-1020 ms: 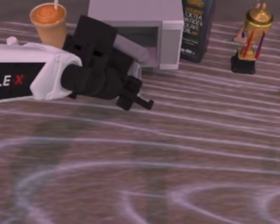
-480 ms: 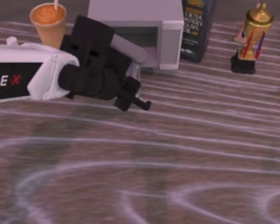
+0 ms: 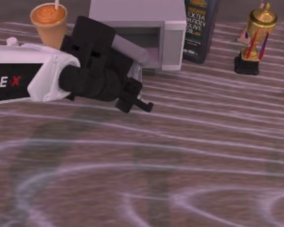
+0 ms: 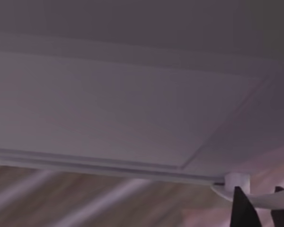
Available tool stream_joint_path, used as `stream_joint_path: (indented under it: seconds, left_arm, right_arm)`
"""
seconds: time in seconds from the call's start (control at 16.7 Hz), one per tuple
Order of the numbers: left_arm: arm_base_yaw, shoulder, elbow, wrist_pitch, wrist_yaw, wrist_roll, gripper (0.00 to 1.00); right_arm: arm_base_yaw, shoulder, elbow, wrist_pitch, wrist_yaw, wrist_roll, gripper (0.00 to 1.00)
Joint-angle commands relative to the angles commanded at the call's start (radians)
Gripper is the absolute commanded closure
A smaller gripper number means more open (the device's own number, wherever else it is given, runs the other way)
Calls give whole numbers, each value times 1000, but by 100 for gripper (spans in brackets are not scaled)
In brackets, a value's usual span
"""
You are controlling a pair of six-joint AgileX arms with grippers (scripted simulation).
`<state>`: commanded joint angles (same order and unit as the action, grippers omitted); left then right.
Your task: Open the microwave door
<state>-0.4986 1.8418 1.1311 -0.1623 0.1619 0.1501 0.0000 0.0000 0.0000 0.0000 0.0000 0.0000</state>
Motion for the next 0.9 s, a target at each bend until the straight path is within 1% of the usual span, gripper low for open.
stream_joint_path:
  seconds: [0.54,0.66,0.9]
  left_arm:
    - [0,0,0,0,0,0,100]
    - [-6,1,-2,-2,10,-3,100]
    - [15,-13,-12,-5,36,39,100]
  right_arm:
    - [0,0,0,0,0,0,0]
    - [0,0,0,0,0,0,0]
    - [0,0,0,0,0,0,0]
